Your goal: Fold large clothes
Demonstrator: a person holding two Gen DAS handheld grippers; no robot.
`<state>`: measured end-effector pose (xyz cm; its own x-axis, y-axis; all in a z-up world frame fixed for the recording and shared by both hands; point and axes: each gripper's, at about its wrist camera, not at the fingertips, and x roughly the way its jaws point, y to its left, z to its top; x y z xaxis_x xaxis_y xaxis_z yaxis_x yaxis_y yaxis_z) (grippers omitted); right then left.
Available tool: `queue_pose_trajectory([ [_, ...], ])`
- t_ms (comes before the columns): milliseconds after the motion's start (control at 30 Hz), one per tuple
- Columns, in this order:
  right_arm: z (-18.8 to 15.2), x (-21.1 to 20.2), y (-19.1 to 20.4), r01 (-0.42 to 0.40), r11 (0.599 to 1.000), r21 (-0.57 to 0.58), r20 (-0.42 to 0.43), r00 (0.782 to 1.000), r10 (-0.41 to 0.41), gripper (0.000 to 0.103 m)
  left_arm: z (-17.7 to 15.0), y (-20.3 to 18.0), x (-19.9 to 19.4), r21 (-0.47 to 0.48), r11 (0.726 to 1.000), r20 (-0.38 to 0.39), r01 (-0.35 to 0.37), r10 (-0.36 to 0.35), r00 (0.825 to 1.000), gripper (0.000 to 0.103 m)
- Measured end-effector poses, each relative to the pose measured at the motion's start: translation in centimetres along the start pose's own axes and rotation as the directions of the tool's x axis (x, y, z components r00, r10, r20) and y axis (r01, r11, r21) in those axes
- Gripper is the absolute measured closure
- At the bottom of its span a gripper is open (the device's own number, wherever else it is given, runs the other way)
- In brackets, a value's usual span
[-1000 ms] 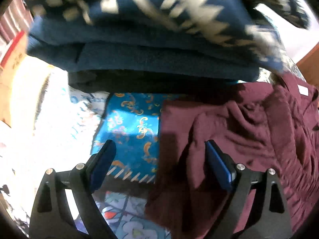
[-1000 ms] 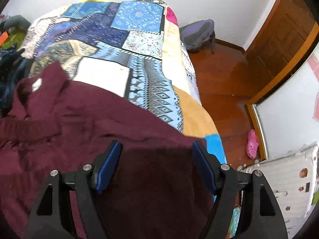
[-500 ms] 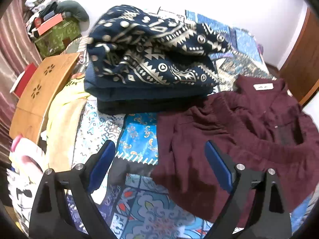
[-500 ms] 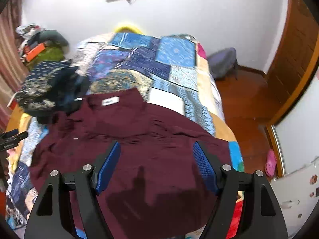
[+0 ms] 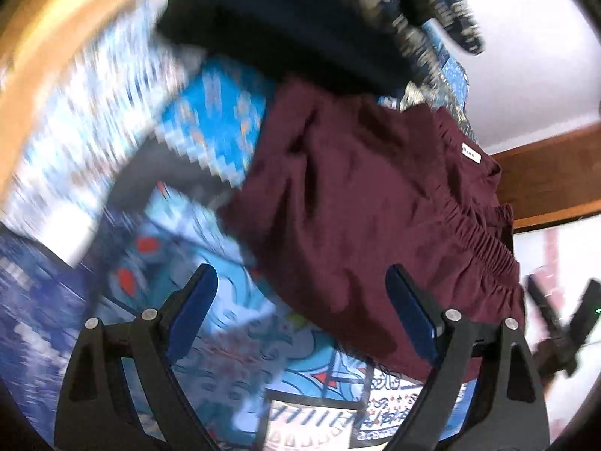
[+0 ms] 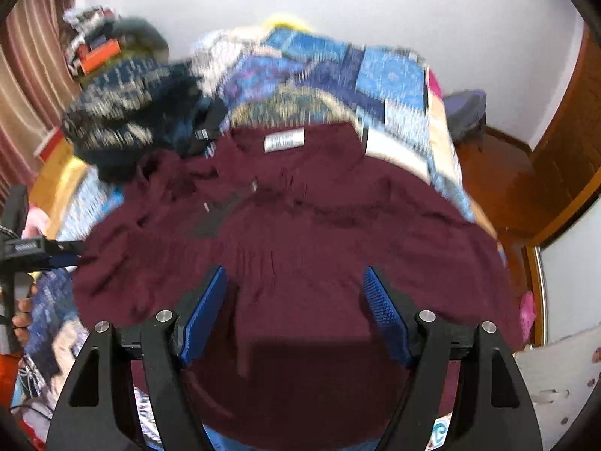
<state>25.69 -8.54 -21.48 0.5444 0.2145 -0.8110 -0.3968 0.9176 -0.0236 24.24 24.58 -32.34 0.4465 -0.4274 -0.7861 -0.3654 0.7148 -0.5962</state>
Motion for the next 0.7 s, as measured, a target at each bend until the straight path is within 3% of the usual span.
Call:
queue_pose_trajectory([
  [100,-0.8,2.0,-0.4,-0.020,1.000,0.022,-0.045,0.999,0.021,0.031,-0.3,0.7,1.8,-0.063,0.997,-0.042,0.049,-0.051,0.998,0.012],
  [233,-1.2,2.5,-1.0,-0.036,0.998,0.055,-0.030,0.999,0.037,0.019,-0.1,0.7,4.1,-0.134,0.984,-0.064,0.120,-0.130,0.990,0.012],
  [433,-1.2,2.8,-1.4,-0.065,0.995,0.080,-0.028,0.997,0.067,0.015,0.8,-0.2,5.8,-0.221,0.963,0.027,0.157,-0.155,0.988,0.011],
  [567,-0.9,2.9,-1.3,-0.065,0.994,0.088,-0.032,0.997,0.068,0.015,0.9,-1.5,6.6,-0.234,0.963,0.108,0.131,-0.108,0.988,0.012],
  [700,-0.9,2.7,-1.2,-0.064,0.993,0.095,-0.033,0.997,0.067,0.015,0.9,-2.1,6.2,-0.243,0.963,0.154,0.112,-0.076,0.985,0.034],
])
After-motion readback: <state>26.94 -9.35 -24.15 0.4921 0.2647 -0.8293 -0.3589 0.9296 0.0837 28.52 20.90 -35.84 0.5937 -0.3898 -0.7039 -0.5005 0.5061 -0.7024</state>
